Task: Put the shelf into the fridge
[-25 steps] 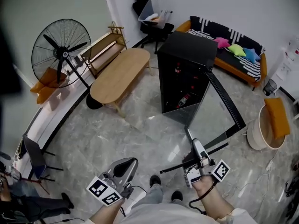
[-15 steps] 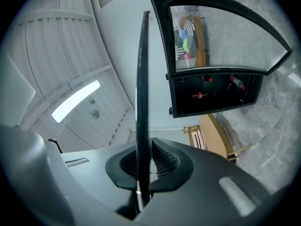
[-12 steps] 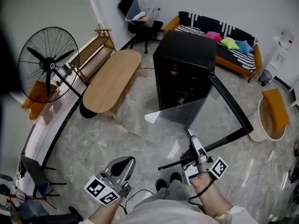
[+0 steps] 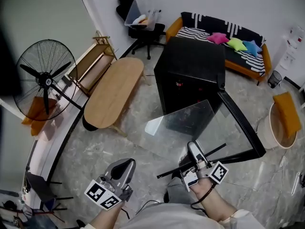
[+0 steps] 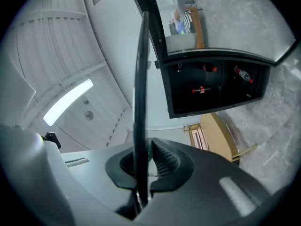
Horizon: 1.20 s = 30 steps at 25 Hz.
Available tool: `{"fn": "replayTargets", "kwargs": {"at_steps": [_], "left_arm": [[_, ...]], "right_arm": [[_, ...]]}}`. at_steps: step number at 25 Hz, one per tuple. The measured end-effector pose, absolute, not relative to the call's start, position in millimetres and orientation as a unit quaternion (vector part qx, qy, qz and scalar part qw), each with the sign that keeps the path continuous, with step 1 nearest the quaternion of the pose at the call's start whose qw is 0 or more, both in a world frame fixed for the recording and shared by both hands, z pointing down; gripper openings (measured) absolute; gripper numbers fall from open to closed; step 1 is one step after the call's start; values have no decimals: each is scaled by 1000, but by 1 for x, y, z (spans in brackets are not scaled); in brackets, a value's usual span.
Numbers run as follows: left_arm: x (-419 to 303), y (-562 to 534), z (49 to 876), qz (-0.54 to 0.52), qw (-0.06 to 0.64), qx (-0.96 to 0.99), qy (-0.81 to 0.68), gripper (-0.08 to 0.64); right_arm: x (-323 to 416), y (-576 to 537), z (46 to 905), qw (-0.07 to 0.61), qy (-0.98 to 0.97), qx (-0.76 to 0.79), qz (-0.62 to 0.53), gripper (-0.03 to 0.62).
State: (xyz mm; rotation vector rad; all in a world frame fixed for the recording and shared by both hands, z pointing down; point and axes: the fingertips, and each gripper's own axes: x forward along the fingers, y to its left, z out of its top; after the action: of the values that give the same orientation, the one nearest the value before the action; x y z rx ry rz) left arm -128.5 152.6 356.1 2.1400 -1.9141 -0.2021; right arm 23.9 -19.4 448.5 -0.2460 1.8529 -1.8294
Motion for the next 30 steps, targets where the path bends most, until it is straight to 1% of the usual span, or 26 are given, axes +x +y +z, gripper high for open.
{"fn": "replayTargets", "kwargs": {"at_steps": [8, 13, 21, 30], "left_arm": [[-166, 74, 349, -57, 119, 741, -659, -5], [-183, 46, 358, -47, 126, 749, -649, -5], [-227, -9, 360, -42, 138, 797, -587, -5], [-260, -63, 371, -27, 158, 852, -498, -5]], "right_arm": [[-7, -73, 461, 263, 675, -88, -684, 14], [-16, -88, 476, 267, 668, -107, -686, 14], [-43, -102, 484, 308, 656, -162, -670, 14], [-63, -112, 499, 365, 633, -239, -640, 14]]}}
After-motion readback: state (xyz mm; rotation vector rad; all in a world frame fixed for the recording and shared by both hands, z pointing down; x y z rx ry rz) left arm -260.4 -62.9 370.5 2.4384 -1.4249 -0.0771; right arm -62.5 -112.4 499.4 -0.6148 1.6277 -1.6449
